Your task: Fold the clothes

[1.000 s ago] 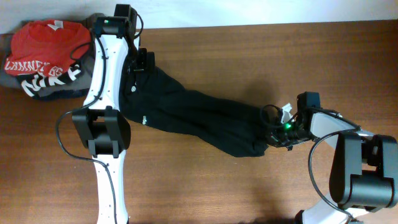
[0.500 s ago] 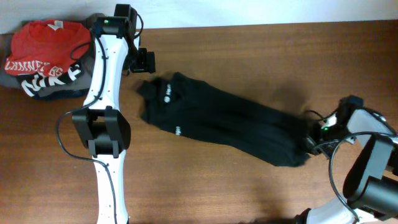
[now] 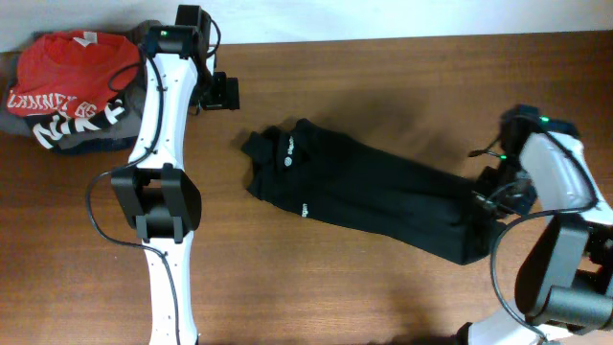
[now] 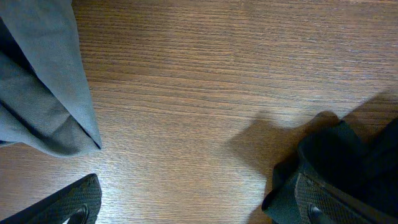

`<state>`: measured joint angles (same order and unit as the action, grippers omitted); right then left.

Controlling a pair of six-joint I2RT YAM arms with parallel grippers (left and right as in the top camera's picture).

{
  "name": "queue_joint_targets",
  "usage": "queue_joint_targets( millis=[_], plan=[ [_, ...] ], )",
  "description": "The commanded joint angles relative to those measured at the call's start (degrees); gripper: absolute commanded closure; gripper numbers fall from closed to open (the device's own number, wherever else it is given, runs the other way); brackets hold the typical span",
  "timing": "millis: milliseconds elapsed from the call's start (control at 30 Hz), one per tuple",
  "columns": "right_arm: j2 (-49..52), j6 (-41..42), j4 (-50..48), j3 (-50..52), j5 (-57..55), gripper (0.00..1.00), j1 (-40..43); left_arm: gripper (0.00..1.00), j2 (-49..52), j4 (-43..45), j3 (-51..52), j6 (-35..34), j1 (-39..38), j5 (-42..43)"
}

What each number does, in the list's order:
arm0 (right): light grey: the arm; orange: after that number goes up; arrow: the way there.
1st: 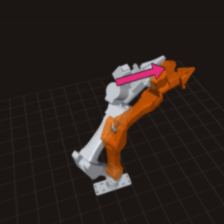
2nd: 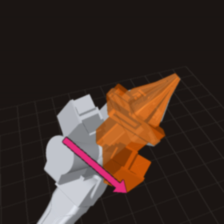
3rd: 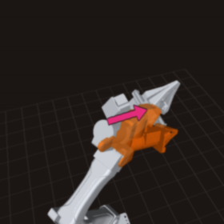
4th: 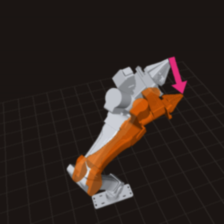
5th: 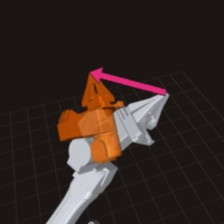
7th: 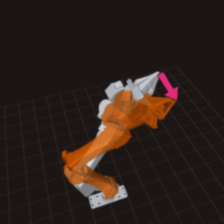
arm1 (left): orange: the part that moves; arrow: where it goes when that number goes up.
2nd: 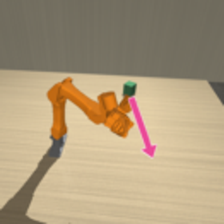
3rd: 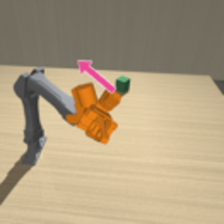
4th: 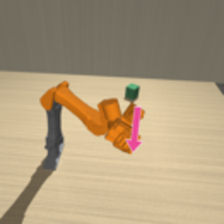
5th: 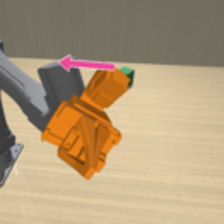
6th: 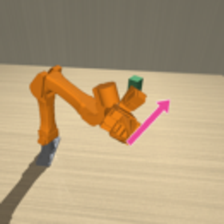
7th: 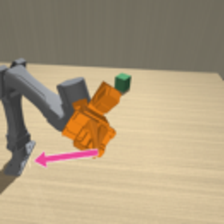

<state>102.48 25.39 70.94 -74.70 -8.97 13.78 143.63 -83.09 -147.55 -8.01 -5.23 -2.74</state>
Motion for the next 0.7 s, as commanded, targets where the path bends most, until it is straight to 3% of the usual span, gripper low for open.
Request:
queue_joint_targets(
  millis=[0, 67, 233, 400, 467, 633, 667],
  plan=[
    [-1.2, 4.3, -0.2, -0.9, -5.0, 0.96, -6.7, 0.01, -1.9, 0.2, -0.7, -0.1, 0.0, 0.4],
    [-1.1, 5.6, -1.6, -0.9, -3.2, 0.95, -12.8, 0.01, -1.9, 0.1, -0.7, -0.1, 0.0, 0.4],
    [-0.9, 5.6, -6.1, -0.9, 2.4, 0.7, -17.6, 0.01, -1.9, -0.1, -0.7, -0.1, 0.0, 0.4],
    [-0.9, 5.6, -9.3, -0.9, 7.5, 0.7, -18.3, 0.01, -1.9, -0.1, -0.7, -0.1, 0.0, 0.4],
    [-0.9, 5.6, -9.2, -0.9, 7.5, 0.62, -18.3, 0.01, -1.9, -0.1, -0.7, -0.1, 0.0, 0.4],
    [-0.9, 4.6, -7.2, -1.9, 6.5, 0.6, -17.9, 0.01, -1.9, -0.1, -0.7, -0.1, 0.0, 0.4],
    [-0.9, 4.2, -5.7, -3.0, 6.1, 0.55, -17.5, 0.01, -1.9, -0.1, -0.7, -0.1, 0.0, 0.4]
  ],
)
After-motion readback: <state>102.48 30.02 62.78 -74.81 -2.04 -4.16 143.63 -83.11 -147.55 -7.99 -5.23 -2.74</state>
